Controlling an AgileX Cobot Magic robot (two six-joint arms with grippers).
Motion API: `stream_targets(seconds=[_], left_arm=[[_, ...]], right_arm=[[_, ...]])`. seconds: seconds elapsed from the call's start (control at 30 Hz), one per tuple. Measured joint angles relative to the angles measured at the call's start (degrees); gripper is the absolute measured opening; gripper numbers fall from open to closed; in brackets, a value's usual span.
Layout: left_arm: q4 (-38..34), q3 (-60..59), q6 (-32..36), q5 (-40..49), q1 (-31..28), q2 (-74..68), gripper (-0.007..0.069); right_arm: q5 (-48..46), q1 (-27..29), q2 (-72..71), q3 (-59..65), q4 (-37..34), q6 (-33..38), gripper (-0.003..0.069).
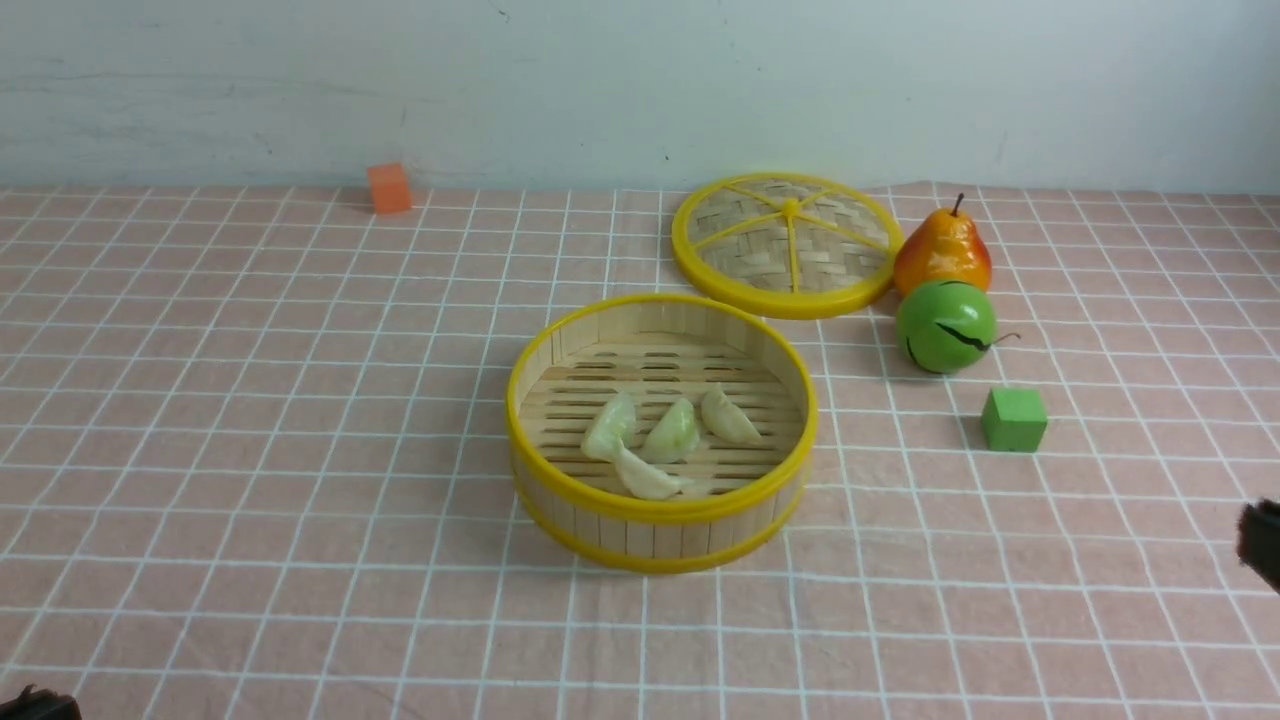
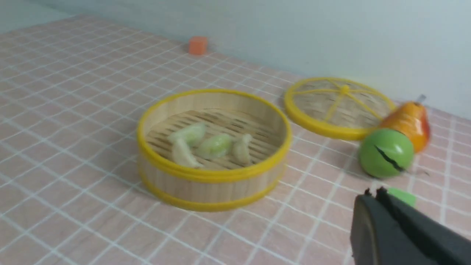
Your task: Put the dumplings into the steamer on the table with the pink tablecloth.
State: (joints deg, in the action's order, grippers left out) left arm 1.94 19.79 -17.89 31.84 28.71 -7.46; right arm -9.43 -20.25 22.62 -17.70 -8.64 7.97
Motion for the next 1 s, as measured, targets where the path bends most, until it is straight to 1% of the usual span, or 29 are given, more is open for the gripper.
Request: stream_targets(seconds=[0.03, 0.07, 0.1, 0.2, 0.3, 0.33, 0.37, 0.4, 0.43, 0.53, 1.0], left_arm=[[0.0, 0.0, 0.0, 0.0, 0.0, 0.0, 0.0039], [0.0, 0.0, 0.0, 0.0, 0.0, 0.0, 0.0039], [0.0, 0.0, 0.0, 0.0, 0.0, 0.0, 0.004], [0.0, 0.0, 0.0, 0.0, 0.0, 0.0, 0.0045], [0.0, 0.0, 0.0, 0.0, 0.0, 0.0, 0.005], [0.0, 0.0, 0.0, 0.0, 0.0, 0.0, 0.005], [0.0, 0.0, 0.0, 0.0, 0.0, 0.0, 0.0051], [0.0, 0.0, 0.0, 0.0, 0.0, 0.0, 0.0052], [0.0, 0.0, 0.0, -0.1, 0.0, 0.0, 0.0053], [0.0, 0.0, 0.0, -0.1, 0.0, 0.0, 0.0056], [0.0, 0.0, 0.0, -0.1, 0.0, 0.0, 0.0073]], right_arm=[[0.5, 2.7, -2.6, 3.3, 0.0, -1.5, -0.0021], [0.5, 3.9, -3.5, 3.8, 0.0, -1.8, -0.0021], [0.5, 8.3, -6.6, 7.9, 0.5, -4.1, -0.0021], [-0.4, 15.0, -13.2, 13.8, 2.4, -8.5, -0.0021], [-2.1, 19.9, -19.0, 17.7, 5.2, -11.9, -0.0021], [-2.4, 20.4, -19.4, 17.9, 5.3, -12.1, -0.0021], [-4.3, 22.1, -21.8, 18.9, 6.3, -13.2, -0.0021], [-4.8, 22.3, -22.1, 19.0, 6.4, -13.4, -0.0021], [-7.3, 23.5, -23.0, 19.1, 6.7, -14.0, -0.0021], [-11.5, 24.1, -23.1, 18.9, 7.1, -14.9, -0.0022], [-13.0, 24.1, -23.1, 18.6, 7.1, -15.1, -0.0019]])
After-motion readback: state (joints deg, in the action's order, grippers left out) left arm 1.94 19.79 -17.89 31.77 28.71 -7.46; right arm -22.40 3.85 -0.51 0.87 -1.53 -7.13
